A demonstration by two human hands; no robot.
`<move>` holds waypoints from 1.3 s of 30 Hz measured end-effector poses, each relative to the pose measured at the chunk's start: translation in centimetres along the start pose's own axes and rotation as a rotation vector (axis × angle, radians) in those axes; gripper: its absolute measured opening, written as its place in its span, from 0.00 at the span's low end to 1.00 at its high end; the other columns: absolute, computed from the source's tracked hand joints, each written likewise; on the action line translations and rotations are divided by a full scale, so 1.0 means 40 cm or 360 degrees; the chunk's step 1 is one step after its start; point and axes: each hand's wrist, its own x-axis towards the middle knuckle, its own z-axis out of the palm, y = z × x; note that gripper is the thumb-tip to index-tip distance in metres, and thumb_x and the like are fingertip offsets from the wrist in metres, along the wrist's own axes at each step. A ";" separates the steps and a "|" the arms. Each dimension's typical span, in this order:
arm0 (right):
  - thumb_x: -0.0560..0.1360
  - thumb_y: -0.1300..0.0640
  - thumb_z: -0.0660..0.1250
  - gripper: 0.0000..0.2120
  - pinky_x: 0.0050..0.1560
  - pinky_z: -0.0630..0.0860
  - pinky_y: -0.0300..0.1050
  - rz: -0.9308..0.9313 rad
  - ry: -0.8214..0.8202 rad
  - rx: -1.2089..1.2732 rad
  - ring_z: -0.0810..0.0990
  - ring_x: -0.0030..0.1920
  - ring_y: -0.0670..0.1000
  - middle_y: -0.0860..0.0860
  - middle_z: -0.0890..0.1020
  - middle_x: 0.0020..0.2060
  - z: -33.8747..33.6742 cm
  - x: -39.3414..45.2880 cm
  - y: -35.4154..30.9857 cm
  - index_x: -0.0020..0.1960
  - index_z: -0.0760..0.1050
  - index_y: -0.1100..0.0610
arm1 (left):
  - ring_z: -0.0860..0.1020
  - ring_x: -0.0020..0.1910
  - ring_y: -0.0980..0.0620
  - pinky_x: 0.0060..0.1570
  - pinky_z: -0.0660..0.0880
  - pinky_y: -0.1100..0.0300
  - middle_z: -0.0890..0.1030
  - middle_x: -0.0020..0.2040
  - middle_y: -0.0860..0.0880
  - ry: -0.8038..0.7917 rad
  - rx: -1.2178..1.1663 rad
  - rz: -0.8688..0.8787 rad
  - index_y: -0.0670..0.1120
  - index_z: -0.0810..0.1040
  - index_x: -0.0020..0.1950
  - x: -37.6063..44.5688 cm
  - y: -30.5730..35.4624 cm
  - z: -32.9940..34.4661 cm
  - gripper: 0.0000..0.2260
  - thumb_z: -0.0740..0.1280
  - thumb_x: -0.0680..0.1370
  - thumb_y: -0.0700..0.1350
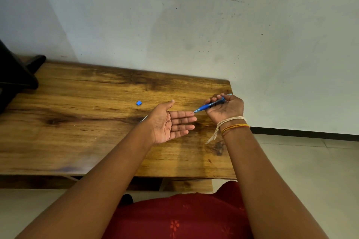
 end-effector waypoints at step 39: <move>0.65 0.55 0.79 0.14 0.48 0.82 0.55 -0.0658 0.0255 -0.2317 0.84 0.42 0.56 0.53 0.82 0.33 -0.007 0.022 0.107 0.30 0.74 0.54 | 0.74 0.26 0.53 0.23 0.67 0.67 0.80 0.37 0.47 0.0783 0.0523 0.0495 0.40 0.81 0.51 -0.040 0.044 -0.029 0.11 0.60 0.78 0.40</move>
